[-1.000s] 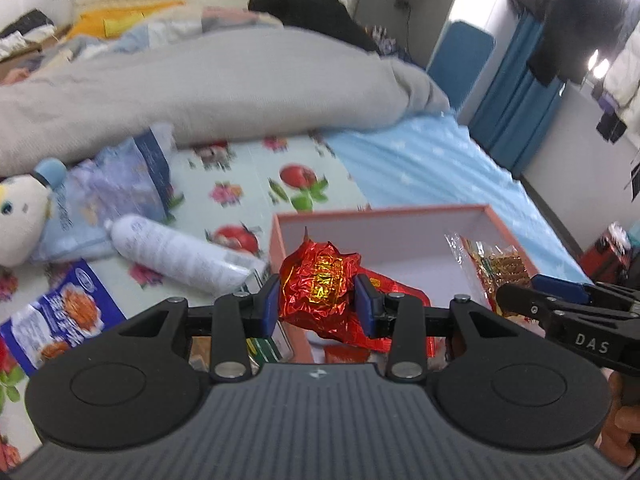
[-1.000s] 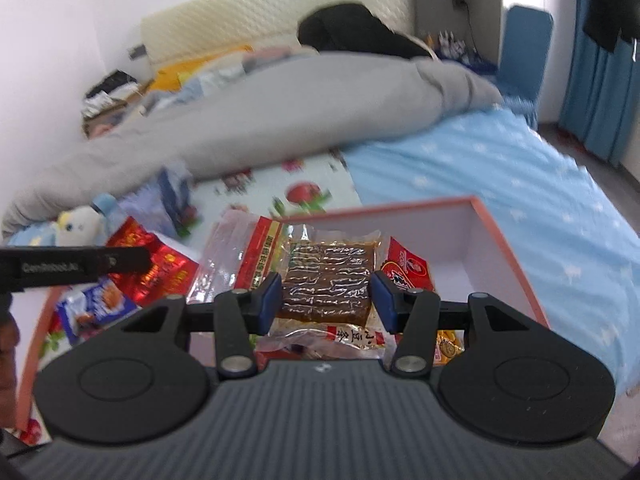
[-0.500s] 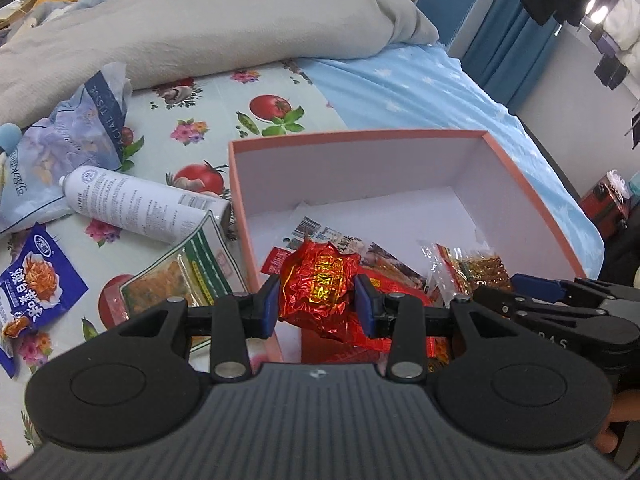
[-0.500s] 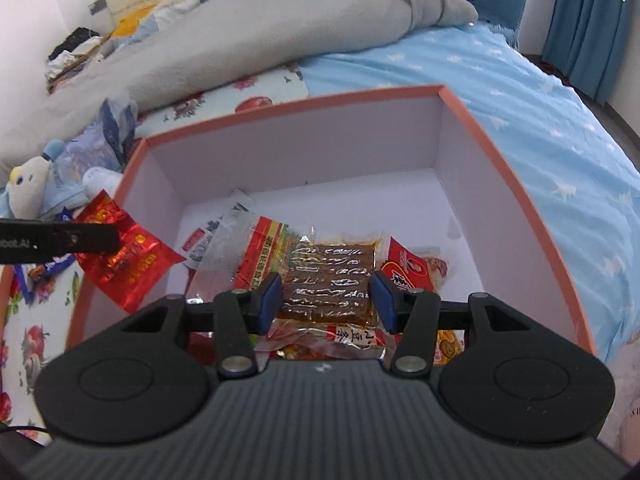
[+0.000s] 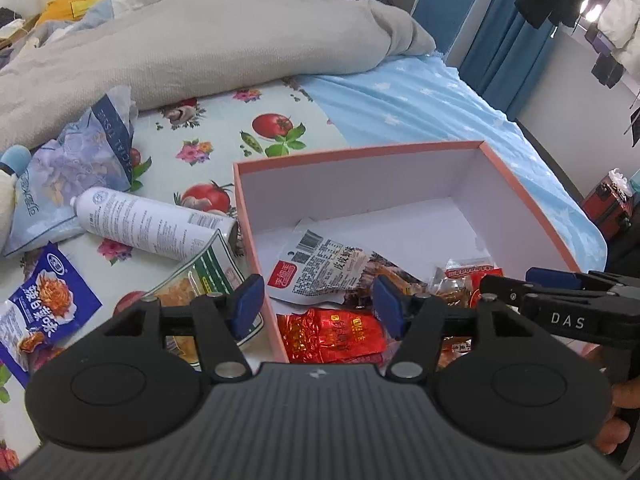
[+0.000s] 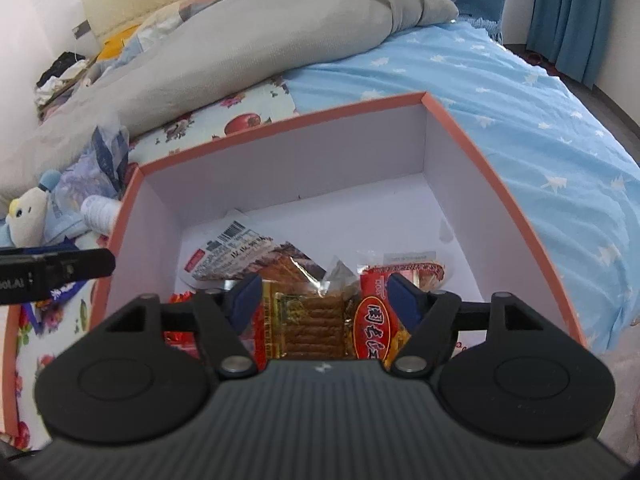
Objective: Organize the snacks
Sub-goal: 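Open left tool to drop the red wrapper while right tool drops the sausage pack, then move both open tools back over the remaining snacks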
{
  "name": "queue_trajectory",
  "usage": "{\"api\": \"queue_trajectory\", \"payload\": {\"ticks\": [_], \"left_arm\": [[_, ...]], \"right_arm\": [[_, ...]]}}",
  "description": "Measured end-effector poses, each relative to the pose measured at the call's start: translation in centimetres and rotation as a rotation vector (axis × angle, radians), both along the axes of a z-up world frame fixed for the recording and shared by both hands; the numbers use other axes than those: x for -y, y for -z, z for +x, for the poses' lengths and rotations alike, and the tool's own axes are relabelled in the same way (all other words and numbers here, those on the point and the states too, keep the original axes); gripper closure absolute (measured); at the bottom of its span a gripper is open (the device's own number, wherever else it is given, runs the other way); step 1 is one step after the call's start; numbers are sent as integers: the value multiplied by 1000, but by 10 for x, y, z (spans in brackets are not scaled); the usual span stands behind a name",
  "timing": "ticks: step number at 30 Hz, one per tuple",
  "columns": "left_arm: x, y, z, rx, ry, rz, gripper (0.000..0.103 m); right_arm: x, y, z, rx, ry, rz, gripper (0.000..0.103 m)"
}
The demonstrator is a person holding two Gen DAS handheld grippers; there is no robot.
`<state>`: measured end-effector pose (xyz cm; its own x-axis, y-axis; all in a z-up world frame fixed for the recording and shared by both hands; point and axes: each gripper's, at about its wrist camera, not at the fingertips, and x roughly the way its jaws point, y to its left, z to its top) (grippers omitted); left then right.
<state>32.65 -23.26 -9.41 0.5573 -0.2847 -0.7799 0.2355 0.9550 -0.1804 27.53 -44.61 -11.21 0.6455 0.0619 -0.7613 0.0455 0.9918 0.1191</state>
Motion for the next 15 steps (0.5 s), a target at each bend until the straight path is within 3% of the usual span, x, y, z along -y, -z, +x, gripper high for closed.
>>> {"api": "queue_trajectory", "payload": {"ticks": [15], "left_arm": [[-41, -57, -39, 146, -49, -39, 37]], "right_arm": [[-30, -61, -31, 180, -21, 37, 32]]}}
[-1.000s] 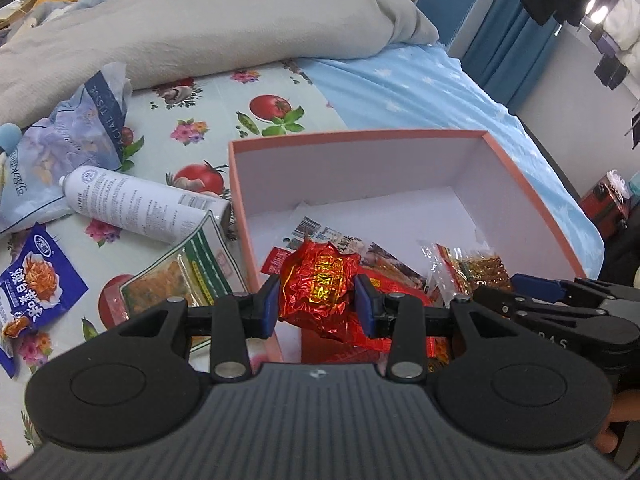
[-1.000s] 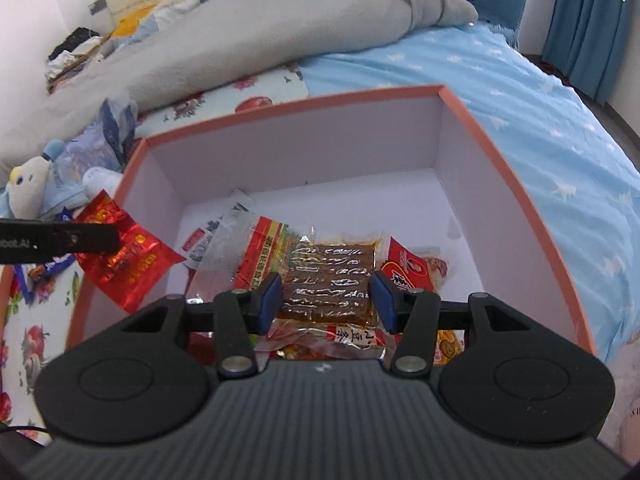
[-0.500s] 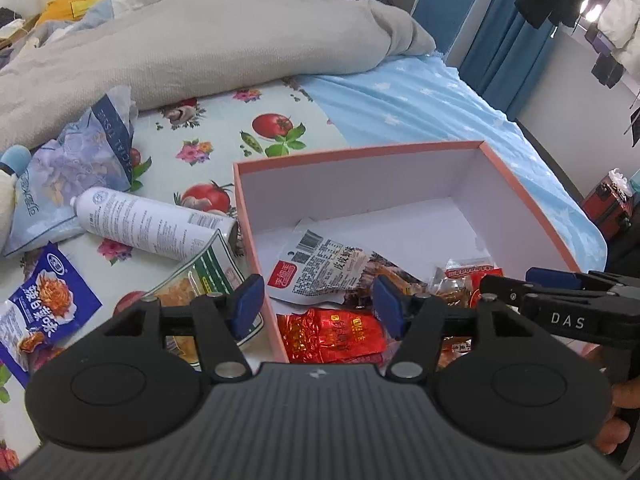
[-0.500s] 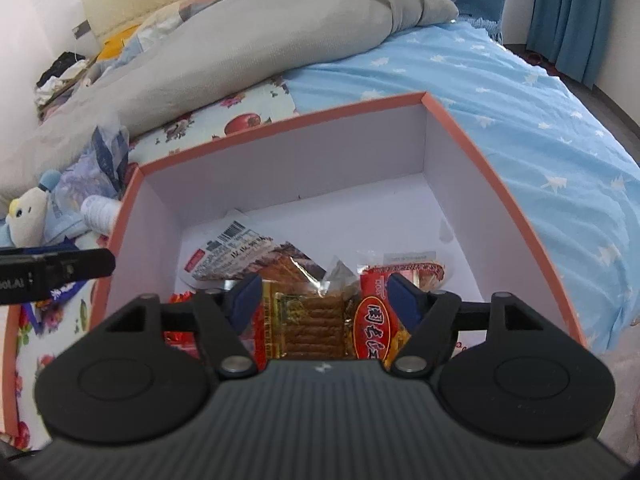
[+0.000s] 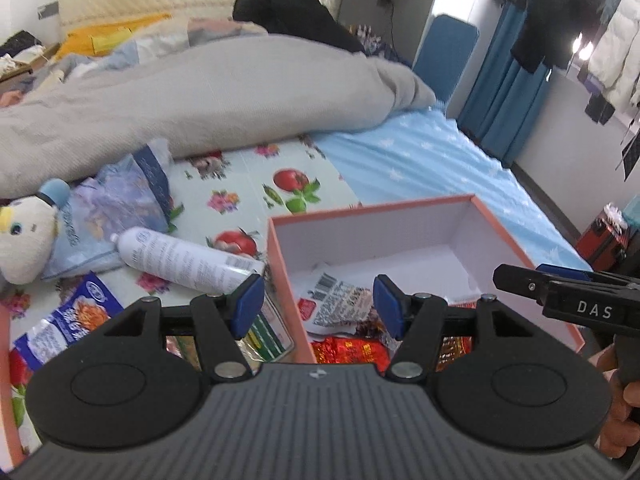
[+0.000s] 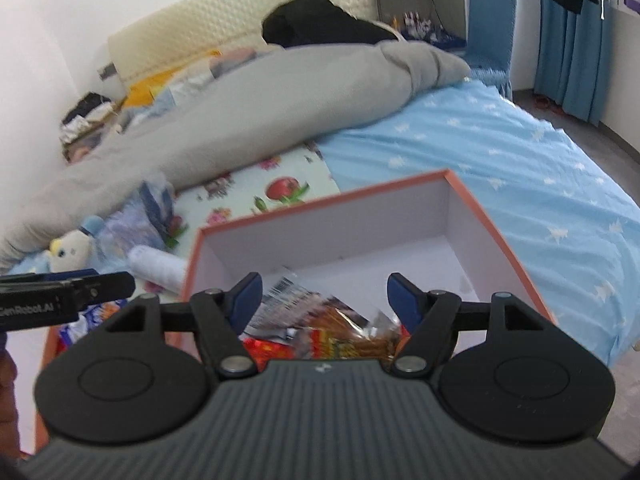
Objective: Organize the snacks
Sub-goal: 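Move both open tools back over the remaining snacks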
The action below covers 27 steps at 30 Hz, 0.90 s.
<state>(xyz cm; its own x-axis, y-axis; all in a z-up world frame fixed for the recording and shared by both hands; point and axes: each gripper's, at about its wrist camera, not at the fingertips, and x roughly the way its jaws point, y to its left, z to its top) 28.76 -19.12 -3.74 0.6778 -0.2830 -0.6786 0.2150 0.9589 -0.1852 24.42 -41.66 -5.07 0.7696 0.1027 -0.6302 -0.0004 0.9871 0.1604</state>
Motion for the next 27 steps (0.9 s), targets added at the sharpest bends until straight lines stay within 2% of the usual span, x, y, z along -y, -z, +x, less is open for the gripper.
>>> {"api": "queue_trajectory", "payload": {"ticks": [11, 22, 27], "left_arm": [[-52, -34, -56, 109, -73, -12, 37], [-96, -45, -119, 156, -133, -28, 37], [-112, -44, -143, 166, -159, -28, 37]], "right_arm": [[-43, -30, -45, 113, -55, -21, 32], [-83, -46, -84, 174, -121, -17, 32], [-100, -43, -102, 184, -151, -10, 32]]}}
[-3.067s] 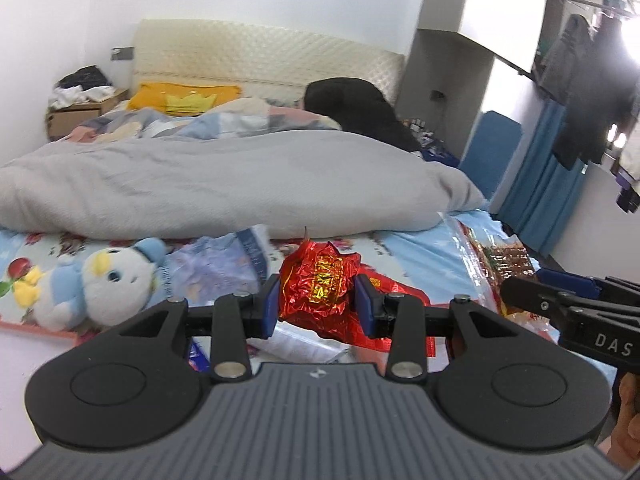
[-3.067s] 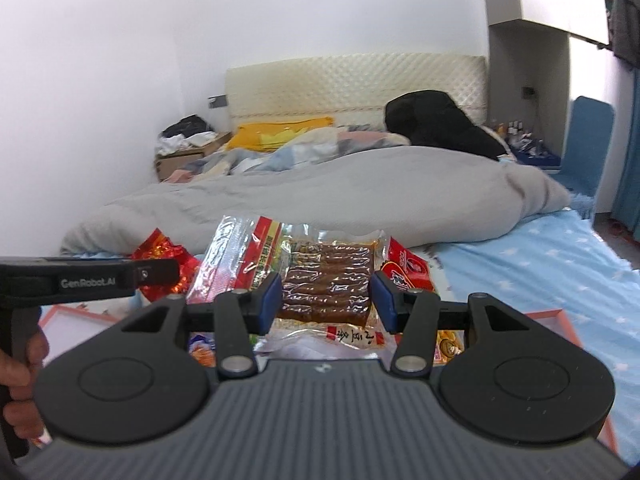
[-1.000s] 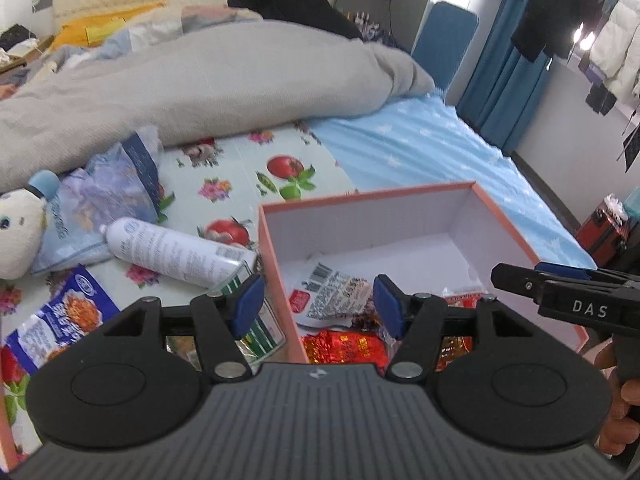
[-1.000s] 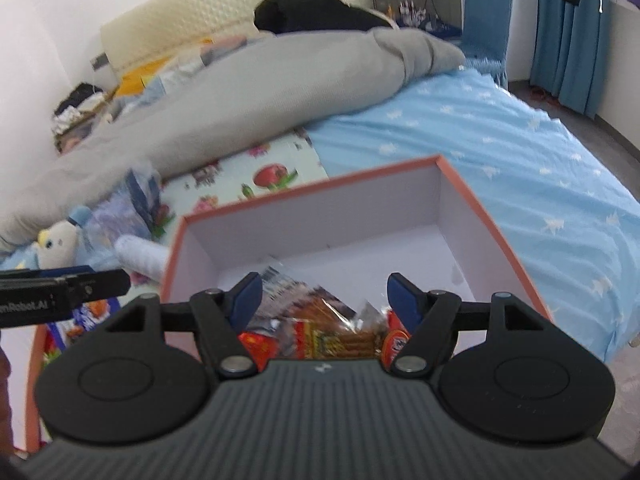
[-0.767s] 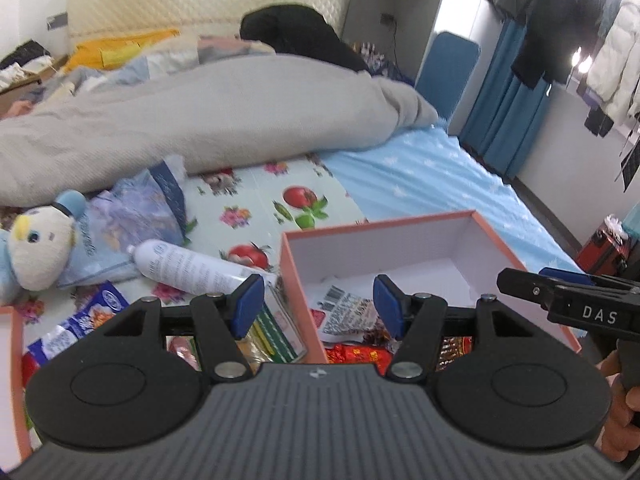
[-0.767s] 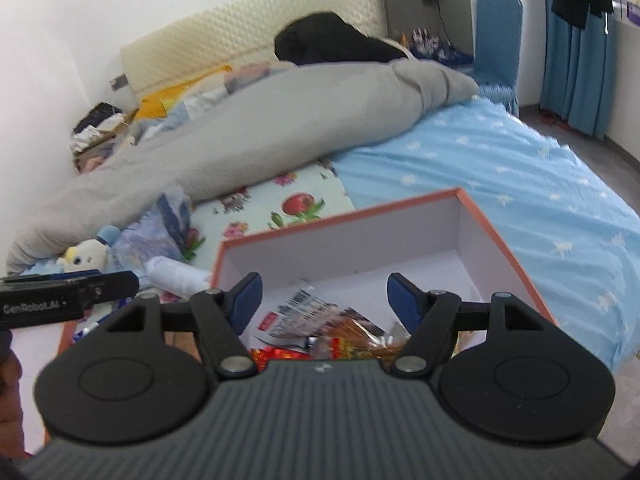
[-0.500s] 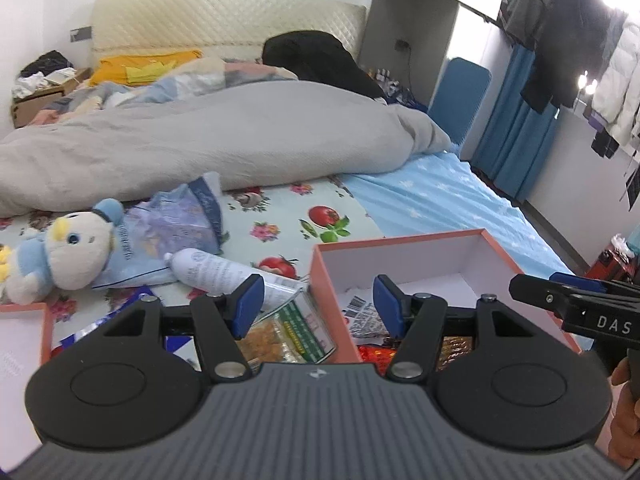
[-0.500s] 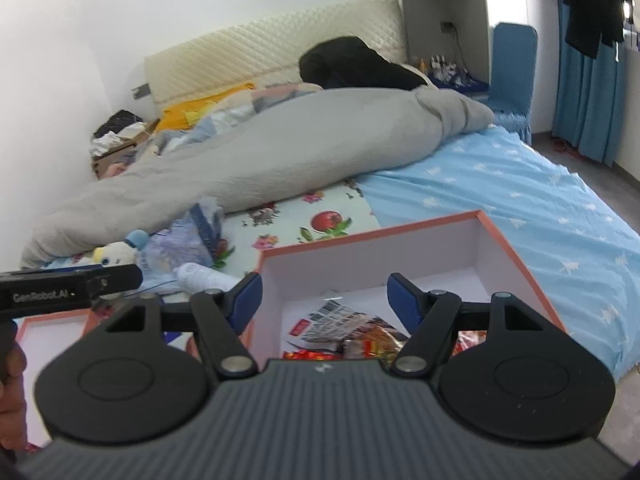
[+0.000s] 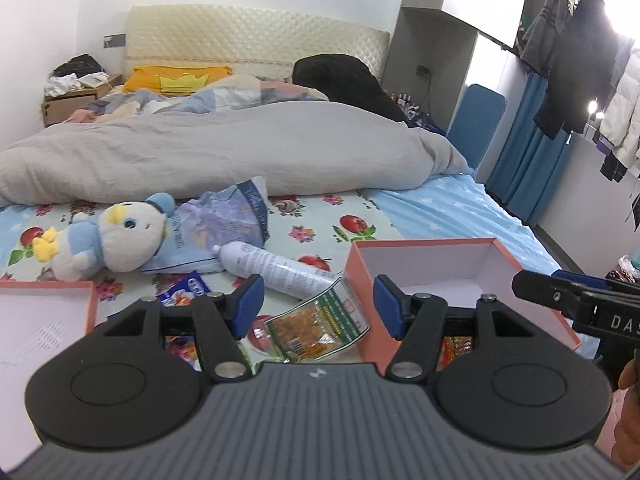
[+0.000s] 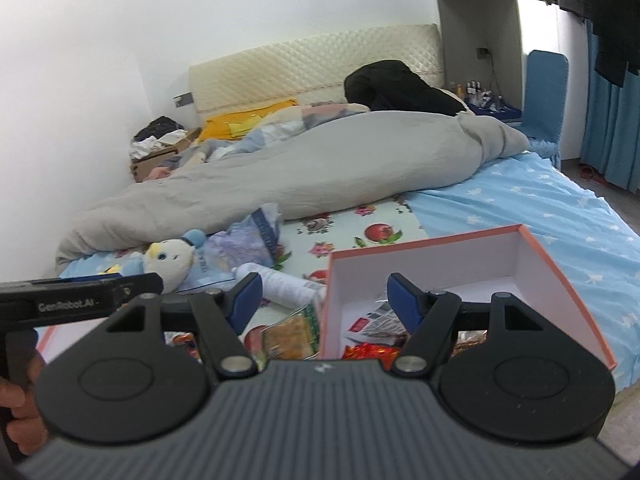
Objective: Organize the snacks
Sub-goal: 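Move both open tools back over the remaining snacks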
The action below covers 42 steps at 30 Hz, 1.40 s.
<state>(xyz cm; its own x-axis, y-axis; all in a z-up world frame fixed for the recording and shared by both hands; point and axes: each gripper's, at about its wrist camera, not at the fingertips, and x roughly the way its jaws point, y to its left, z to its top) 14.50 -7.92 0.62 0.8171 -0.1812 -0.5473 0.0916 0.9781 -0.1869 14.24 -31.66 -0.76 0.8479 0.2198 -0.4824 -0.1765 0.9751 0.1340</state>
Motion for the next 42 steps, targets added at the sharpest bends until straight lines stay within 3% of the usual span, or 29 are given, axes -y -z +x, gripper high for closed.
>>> {"api": "queue_trajectory", "payload": {"ticks": [17, 34, 42], "left_arm": [[-39, 48, -47, -57, -71, -3, 37], [-52, 89, -61, -119, -96, 3, 37], [-57, 103, -50, -145, -105, 6, 36]], "right_arm": [[-50, 48, -35, -27, -92, 16, 32], [-72, 86, -51, -108, -134, -20, 32], [-75, 97, -43, -129, -136, -41, 32]]}}
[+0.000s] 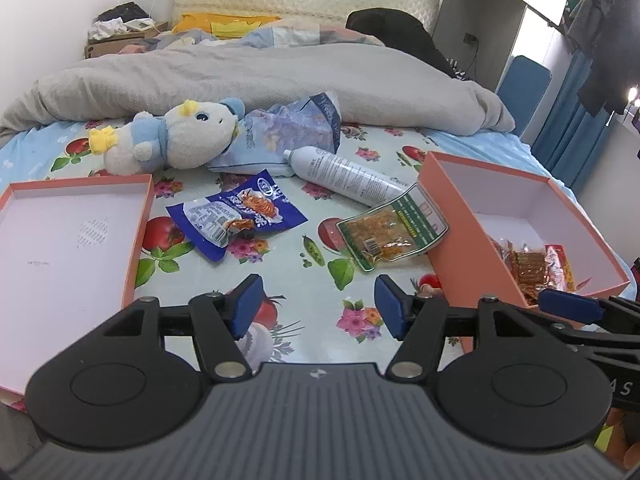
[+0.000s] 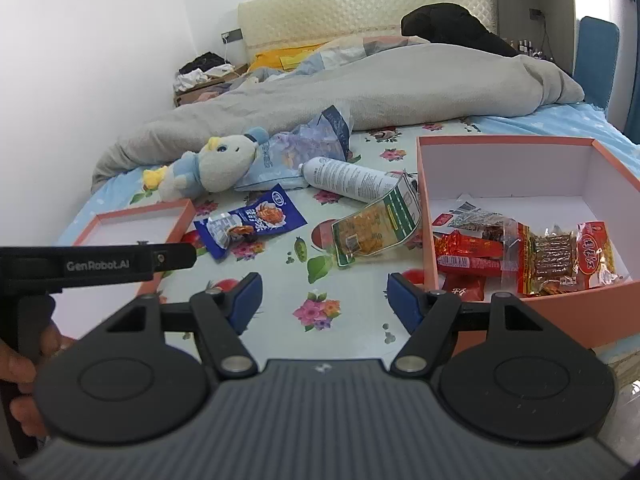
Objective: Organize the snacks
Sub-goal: 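Move both open tools back over the remaining snacks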
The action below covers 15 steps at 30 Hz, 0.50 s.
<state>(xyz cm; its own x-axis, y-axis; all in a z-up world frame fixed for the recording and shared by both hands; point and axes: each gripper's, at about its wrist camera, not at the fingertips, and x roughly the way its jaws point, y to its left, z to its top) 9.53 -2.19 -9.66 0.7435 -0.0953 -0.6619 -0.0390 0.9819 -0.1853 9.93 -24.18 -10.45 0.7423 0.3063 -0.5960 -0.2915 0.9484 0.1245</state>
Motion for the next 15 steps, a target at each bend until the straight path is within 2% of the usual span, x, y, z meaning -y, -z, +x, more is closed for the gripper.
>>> {"api": "queue_trajectory", "payload": {"ticks": [15], "left_arm": [[-27, 48, 54, -88, -48, 1, 35]], "right_arm": [[-22, 28, 48, -38, -51, -59, 32]]}}
